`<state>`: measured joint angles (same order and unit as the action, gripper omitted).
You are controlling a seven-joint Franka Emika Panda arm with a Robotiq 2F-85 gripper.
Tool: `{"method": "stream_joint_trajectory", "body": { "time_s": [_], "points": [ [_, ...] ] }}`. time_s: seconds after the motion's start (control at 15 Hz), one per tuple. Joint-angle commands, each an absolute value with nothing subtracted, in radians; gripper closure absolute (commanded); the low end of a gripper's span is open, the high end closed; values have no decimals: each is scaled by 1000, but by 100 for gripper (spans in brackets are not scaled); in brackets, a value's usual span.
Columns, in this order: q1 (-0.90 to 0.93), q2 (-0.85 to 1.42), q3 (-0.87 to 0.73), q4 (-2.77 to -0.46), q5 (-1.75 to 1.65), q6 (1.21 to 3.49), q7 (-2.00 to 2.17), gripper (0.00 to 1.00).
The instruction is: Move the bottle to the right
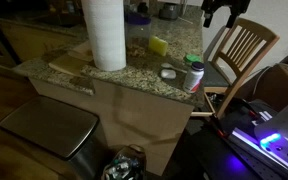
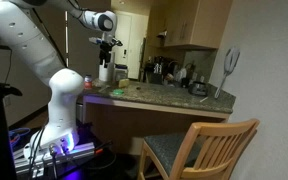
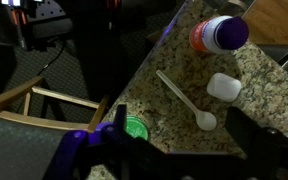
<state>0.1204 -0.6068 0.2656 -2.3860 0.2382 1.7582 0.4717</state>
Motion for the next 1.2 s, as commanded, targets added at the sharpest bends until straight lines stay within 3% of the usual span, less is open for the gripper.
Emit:
{"method": "stream_joint_trajectory", "body": {
  "time_s": [0.0, 1.13],
  "points": [
    [117, -607, 268, -2384, 239, 1755, 470, 0],
    [240, -523, 308, -2443, 349, 1785, 388, 0]
  ]
}}
